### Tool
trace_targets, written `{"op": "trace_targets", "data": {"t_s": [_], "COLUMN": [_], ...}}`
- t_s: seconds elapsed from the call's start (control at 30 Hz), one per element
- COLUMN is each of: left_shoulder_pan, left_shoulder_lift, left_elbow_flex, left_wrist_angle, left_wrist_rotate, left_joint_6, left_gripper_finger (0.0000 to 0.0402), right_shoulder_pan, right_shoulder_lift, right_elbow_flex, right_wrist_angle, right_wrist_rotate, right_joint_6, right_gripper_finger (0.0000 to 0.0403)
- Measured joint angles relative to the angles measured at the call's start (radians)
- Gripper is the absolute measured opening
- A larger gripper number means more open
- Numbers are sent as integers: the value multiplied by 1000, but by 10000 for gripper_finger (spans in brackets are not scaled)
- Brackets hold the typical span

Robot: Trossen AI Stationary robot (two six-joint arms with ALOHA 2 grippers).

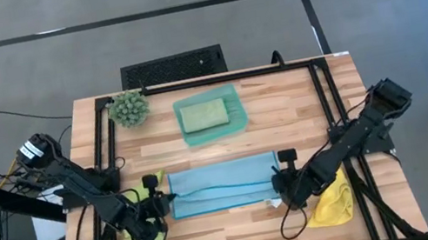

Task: Fold microfiber towels
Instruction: Fold the blue towel

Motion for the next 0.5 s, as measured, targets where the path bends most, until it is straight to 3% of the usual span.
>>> {"op": "trace_targets", "data": {"t_s": [0.2,0.3,0.4,0.5], "left_shoulder_pan": [1,8,22,35], "left_shoulder_lift": [-73,-117,-165,-183], "left_elbow_flex": [67,71,71,57], "left_wrist_angle": [-304,-384,-433,-435], "left_wrist_rotate": [-392,-559,-583,-457], "left_joint_6": [-43,-21,-17,-32], "left_gripper_finger": [0,0,0,0], "right_shoulder_pan": [-46,-68,-77,-72], "right_shoulder_lift": [-102,-136,-148,-136], "right_elbow_flex": [31,31,31,31], "right_wrist_angle": [-62,-74,-75,-74], "right_wrist_rotate": [417,519,510,419], "right_joint_6": [126,154,157,157], "right_gripper_finger": [11,11,11,11]}}
